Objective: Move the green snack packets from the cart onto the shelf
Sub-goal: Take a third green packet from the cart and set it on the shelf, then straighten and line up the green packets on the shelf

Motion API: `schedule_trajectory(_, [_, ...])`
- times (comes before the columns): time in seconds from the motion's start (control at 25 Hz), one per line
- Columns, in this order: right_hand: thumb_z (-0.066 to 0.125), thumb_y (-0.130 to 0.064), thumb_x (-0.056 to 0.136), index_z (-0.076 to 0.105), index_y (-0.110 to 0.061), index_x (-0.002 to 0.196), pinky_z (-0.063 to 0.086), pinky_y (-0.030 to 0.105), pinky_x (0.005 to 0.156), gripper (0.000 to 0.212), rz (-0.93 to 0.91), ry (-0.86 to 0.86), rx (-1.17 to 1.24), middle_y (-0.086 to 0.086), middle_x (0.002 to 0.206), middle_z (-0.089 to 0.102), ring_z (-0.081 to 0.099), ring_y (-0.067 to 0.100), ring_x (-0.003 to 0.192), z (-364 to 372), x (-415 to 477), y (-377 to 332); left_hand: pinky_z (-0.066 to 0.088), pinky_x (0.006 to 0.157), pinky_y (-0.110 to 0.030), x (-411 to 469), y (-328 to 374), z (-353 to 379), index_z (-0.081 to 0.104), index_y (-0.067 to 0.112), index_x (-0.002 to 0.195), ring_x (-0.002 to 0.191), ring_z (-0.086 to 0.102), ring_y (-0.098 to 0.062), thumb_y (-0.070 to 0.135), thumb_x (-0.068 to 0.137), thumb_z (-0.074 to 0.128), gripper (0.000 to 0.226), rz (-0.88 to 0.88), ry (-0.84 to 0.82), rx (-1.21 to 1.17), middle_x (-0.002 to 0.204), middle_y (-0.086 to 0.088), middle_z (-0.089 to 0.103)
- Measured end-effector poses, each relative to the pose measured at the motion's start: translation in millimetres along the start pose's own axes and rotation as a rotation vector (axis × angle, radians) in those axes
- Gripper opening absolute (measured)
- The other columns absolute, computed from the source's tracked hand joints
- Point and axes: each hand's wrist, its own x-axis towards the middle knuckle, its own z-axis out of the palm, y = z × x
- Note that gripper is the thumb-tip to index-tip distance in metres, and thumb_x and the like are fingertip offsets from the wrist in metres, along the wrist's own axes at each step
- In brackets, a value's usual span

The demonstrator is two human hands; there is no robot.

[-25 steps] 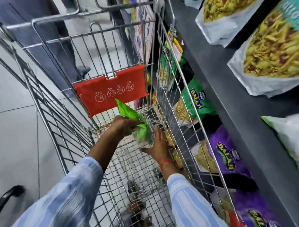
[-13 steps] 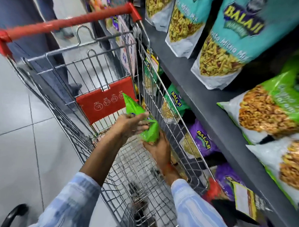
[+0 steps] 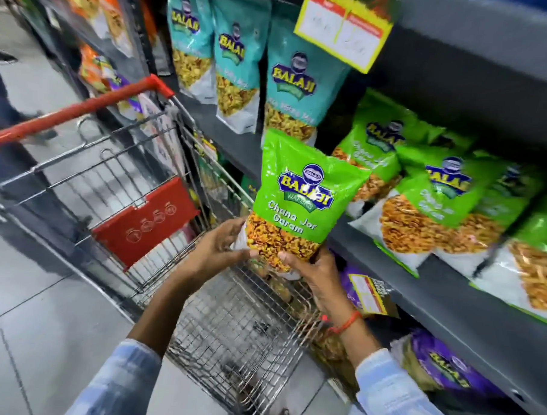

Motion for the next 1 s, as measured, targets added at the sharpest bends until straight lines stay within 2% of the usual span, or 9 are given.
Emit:
schedule_trajectory(0.16, [0.080,-0.023,0.054,0.059,-0.015,0.105,0.057,0.024,0.076,0.056,-0.023,0.146,0.018,0.001,0.096,0.071,0.069,0.010,0.086,-59.4,-26.0,-29.8,0.055,0.086,-0.031,19.2,20.7,57.5,0.053,0.017,0.122,0.106,0.065,-0.017,0.012,0.068,0.077,0.060,0.069,-0.062,0.009,0.119,-0.007,0.067])
schedule_trajectory(0.28, [0.076,-0.025,0.055,0.057,-0.014,0.106,0.048,0.006,0.065,0.056,-0.091,0.286,-0.035,-0.006,0.088,0.066,0.061,-0.015,0.066,-103.3,-44.4,-39.9,0.056,0.082,-0.027,32.5,29.6,111.1,0.057,0.016,0.114,0.101,0.065,-0.018,0.010,0.069,0.077,0.049,0.131,-0.093,0.012,0.114,-0.009,0.068])
schedule_trajectory(0.4, [0.078,-0.013,0.064,0.056,-0.003,0.111,0.042,-0.002,0.058,0.053,-0.155,0.461,-0.074,-0.001,0.089,0.064,0.057,-0.022,0.063,-150.5,-59.1,-41.9,0.052,0.092,-0.035,48.7,33.3,166.8,0.058,0.021,0.113,0.106,0.064,-0.012,0.029,0.064,0.079,0.054,0.200,-0.154,0.055,0.116,-0.002,0.068])
schedule_trajectory(0.48, [0.073,-0.011,0.064,0.055,-0.006,0.108,0.043,-0.001,0.060,0.048,-0.190,0.561,-0.061,-0.004,0.088,0.064,0.059,-0.020,0.065,-181.7,-67.4,-38.3,0.050,0.087,-0.030,58.7,32.7,207.1,0.056,0.027,0.113,0.093,0.062,0.000,0.037,0.063,0.077,0.055,0.232,-0.158,0.152,0.108,0.009,0.067])
schedule_trajectory(0.6, [0.067,-0.017,0.062,0.054,-0.013,0.105,0.047,0.002,0.065,0.046,-0.195,0.677,-0.029,-0.004,0.089,0.065,0.060,-0.016,0.068,-217.0,-76.5,-29.8,0.051,0.080,-0.030,62.4,31.3,263.0,0.054,0.020,0.121,0.087,0.057,-0.010,0.040,0.066,0.074,0.062,0.263,-0.132,0.243,0.104,0.002,0.064])
schedule_trajectory(0.76, [0.067,-0.032,0.056,0.050,-0.005,0.120,0.049,0.018,0.076,0.072,-0.183,0.771,0.009,0.006,0.101,0.063,0.059,-0.015,0.073,-246.5,-70.5,-14.8,0.046,0.082,-0.015,66.7,31.0,309.2,0.055,0.007,0.124,0.090,0.053,-0.012,0.014,0.076,0.069,0.051,0.304,-0.046,0.305,0.110,-0.012,0.052])
schedule_trajectory(0.84, [0.064,-0.040,0.054,0.047,-0.004,0.121,0.045,0.019,0.077,0.078,-0.150,0.756,-0.017,0.008,0.105,0.060,0.059,-0.009,0.080,-253.6,-66.3,-11.9,0.042,0.079,-0.021,69.1,27.8,321.2,0.058,0.007,0.120,0.093,0.058,-0.026,0.008,0.078,0.063,0.043,0.366,0.011,0.377,0.110,-0.019,0.057])
schedule_trajectory(0.92, [0.071,-0.026,0.065,0.043,-0.010,0.126,0.044,0.019,0.084,0.069,-0.098,0.670,-0.067,0.009,0.113,0.059,0.060,0.007,0.095,-260.5,-61.2,-8.4,0.040,0.078,-0.023,72.3,22.2,324.8,0.059,0.007,0.118,0.096,0.059,-0.033,0.006,0.078,0.059,0.040,0.399,0.027,0.411,0.111,-0.018,0.059])
schedule_trajectory(1.0, [0.079,-0.012,0.065,0.041,-0.020,0.124,0.049,0.019,0.090,0.070,-0.082,0.580,-0.096,0.004,0.118,0.060,0.062,0.003,0.099,-269.2,-56.8,-2.6,0.049,0.081,-0.030,77.8,17.3,322.3,0.059,0.013,0.114,0.095,0.062,-0.030,0.007,0.078,0.059,0.037,0.356,0.025,0.400,0.109,-0.013,0.061])
